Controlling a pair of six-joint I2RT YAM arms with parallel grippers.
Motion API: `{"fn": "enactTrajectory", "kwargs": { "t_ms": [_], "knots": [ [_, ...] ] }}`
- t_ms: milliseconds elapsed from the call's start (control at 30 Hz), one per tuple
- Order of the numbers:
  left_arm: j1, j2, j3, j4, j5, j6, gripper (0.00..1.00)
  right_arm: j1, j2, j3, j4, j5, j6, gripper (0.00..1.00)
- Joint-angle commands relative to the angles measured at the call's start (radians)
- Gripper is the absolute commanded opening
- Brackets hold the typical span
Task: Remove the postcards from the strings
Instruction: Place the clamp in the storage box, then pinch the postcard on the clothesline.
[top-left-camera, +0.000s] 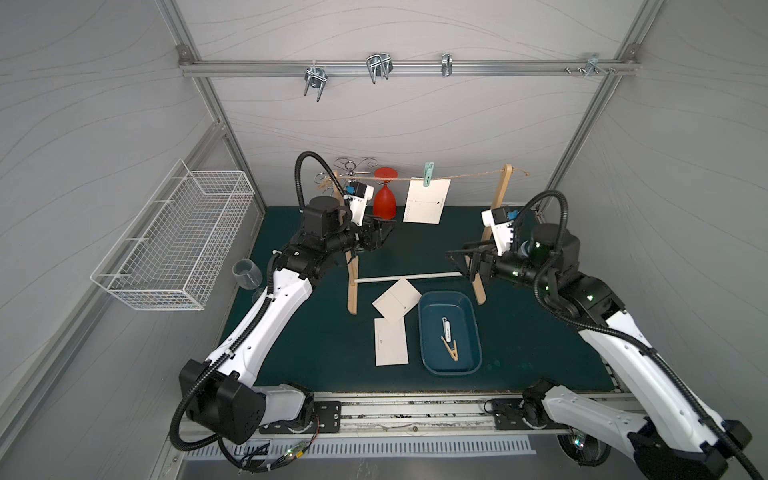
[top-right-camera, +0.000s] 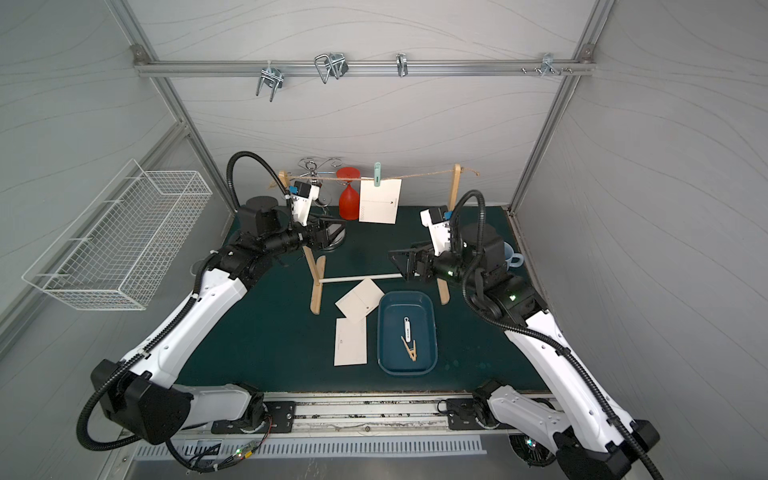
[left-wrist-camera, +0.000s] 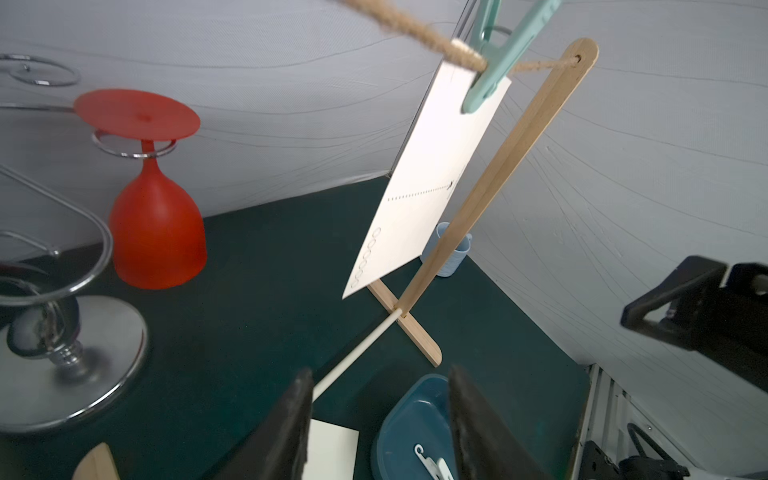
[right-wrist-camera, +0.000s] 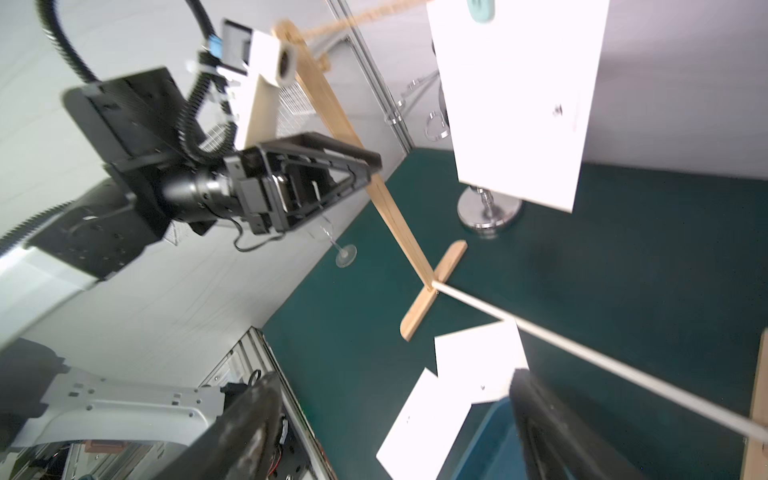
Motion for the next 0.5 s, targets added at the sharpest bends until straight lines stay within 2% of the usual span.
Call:
{"fn": "enactTrajectory", "kwargs": {
  "t_ms": [0,300,467],
  "knots": [
    [-0.004,0.047,0.088,-0.016,0.002,0.053,0.58,-0.032,0.039,0.109,0.033,-0.074,-0.087,0.91],
    [-0.004,0.141,0.169,-0.01,0.031,0.095,0.65,-0.129,0.221,0.401,0.054,-0.205,-0.127,0.95],
    [-0.004,0.184,0.201,0.023,0.098,0.086,0.65,-0.186,0.316,0.507,0.13,-0.294,-0.058,0.96]
  ]
}}
